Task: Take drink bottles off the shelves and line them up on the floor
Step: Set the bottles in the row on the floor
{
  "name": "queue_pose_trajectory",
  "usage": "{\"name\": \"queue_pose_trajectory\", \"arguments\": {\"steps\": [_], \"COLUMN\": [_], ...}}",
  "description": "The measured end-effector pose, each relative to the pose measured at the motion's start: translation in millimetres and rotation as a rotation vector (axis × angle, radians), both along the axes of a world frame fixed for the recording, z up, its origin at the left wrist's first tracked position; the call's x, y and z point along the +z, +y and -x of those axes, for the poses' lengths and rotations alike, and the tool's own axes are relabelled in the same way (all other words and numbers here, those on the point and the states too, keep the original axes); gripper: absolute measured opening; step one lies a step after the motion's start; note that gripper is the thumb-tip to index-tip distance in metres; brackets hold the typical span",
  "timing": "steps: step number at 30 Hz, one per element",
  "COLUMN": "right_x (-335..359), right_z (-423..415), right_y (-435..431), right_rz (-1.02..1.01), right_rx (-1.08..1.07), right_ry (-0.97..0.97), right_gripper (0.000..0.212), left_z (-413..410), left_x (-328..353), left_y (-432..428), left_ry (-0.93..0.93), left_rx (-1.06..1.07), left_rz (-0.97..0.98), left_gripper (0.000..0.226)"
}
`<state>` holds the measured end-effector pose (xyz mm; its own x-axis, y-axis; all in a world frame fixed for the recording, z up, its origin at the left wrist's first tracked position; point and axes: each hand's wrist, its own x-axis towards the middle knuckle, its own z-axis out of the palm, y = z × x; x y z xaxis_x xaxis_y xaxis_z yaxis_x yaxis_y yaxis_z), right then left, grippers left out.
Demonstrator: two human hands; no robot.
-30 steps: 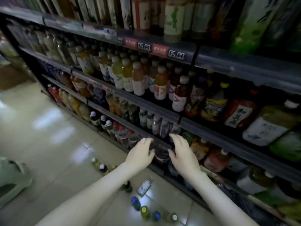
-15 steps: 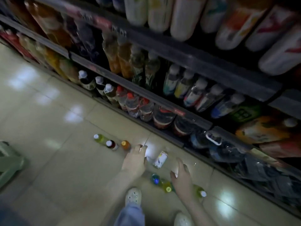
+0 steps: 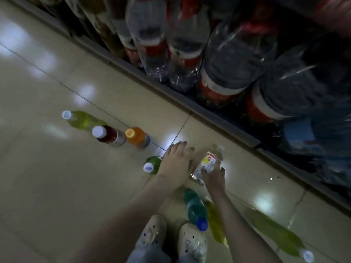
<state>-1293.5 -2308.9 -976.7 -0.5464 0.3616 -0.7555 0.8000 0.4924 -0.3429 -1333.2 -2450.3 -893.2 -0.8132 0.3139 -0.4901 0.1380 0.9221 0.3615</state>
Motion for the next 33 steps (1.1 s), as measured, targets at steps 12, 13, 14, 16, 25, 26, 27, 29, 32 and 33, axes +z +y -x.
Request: {"name": "queue_pose_trajectory", "arguments": {"steps": [12, 13, 14, 16, 25, 26, 27, 29, 32, 33], "right_x": [4, 33, 63, 131, 498, 532, 564, 617, 666, 678], "right_z": [21, 22, 22, 21, 4, 1, -1, -2, -1, 0], "right_y": [-1, 0, -1, -6, -42, -46, -51, -61, -80, -89], "right_rz": [0.183, 0.220, 0.253, 0.305, 0.739, 0.754, 0.766, 0.811, 0.932, 0.947], "right_rx": [-0.176, -0.147, -0.114, -0.059, 0.132, 0.157, 0.197, 0.286, 0.316, 0.338], "right_ry": [0.188, 0.203, 0.234, 0.327, 0.540, 0.544, 0.549, 0.536, 0.450, 0.418], "right_gripper": [0.099, 0.101, 0.102, 0.104, 0.103, 0.103, 0.105, 0.108, 0.111, 0.114], "left_z": [-2, -3, -4, -4, -14, -17, -22, -31, -45, -46], "left_x": [19, 43, 70, 133, 433, 467, 494, 540, 590, 596], "left_y": [-7, -5, -3, 1, -34, -42, -50, -69, -103, -117], "left_ry": [-0.173, -0.191, -0.225, -0.319, -0.399, -0.396, -0.393, -0.392, -0.314, -0.299], "left_rx": [0.265, 0.309, 0.342, 0.372, 0.598, 0.586, 0.578, 0.582, 0.620, 0.630], "left_rz": [-0.239, -0.266, -0.286, -0.323, -0.668, -0.698, -0.733, -0.809, -0.841, -0.879], "left_gripper": [0.041, 0.038, 0.036, 0.047, 0.091, 0.091, 0.093, 0.098, 0.103, 0.101]}}
